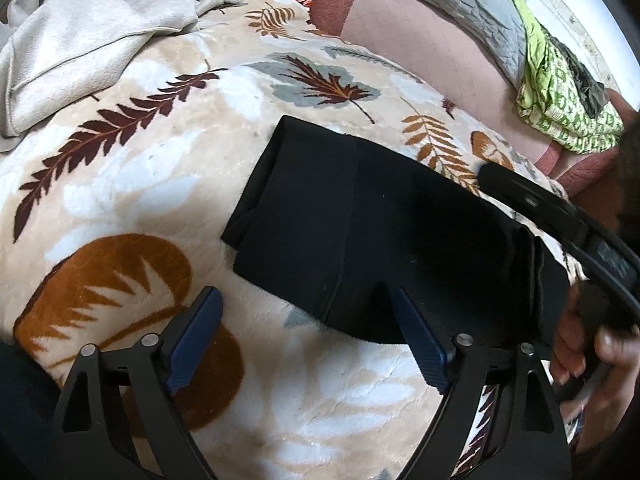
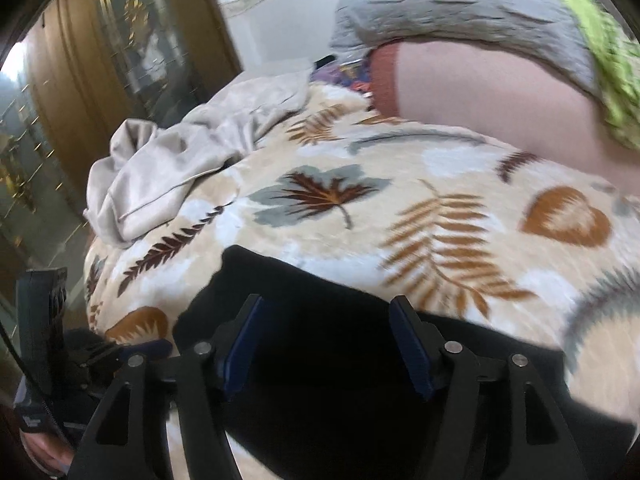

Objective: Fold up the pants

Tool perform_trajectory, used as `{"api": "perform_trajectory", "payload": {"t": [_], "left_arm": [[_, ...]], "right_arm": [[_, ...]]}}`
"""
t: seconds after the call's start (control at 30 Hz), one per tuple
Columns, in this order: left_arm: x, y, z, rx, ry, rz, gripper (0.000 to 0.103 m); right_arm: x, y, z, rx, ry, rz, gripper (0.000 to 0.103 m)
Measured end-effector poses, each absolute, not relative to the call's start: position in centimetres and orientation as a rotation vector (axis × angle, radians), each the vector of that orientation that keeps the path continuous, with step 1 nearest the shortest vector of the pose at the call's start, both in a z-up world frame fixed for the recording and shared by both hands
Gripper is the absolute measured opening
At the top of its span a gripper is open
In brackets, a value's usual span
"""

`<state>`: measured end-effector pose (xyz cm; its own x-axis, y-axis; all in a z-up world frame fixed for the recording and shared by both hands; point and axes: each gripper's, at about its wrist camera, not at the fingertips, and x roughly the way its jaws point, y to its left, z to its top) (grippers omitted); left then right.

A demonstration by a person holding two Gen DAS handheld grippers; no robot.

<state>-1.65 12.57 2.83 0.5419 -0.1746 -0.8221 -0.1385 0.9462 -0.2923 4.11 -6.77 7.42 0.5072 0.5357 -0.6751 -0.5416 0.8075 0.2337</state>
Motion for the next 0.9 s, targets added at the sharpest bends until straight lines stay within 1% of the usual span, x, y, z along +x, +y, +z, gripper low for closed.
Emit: {"api": "perform_trajectory", "payload": {"t": [0.27,0.53,0.63,0.8,0.9], "left_arm": [[-1.2,13.0,2.7,-0.392,0.976,-0.079,0.103],[-1.1,13.0,2.6,-0.384,0.952,-0.085,0.103],[-1.0,13.2,2.6,-0.386,0.944,-0.086,0.103],[-0.9,13.4,2.5,-0.398,0.93,-0.085,0.103],[-0.9,13.4,2.4,-0.398,0.927,-0.086,0.103]], "right_arm": [[7.6,-2.6,6.0,-0.087,0.88,0.732,0.066],[8.6,0.9,4.7,-0.17,0.931,0.806,0.069],[8.8,2.5,4.2,-0.207,0.945,0.84,0.072],[9.4,3.7,3.0,-0.213,0.981,0.85,0.072],[9.4,3.5,3.2,-0.197,0.984,0.852,0.072]]}}
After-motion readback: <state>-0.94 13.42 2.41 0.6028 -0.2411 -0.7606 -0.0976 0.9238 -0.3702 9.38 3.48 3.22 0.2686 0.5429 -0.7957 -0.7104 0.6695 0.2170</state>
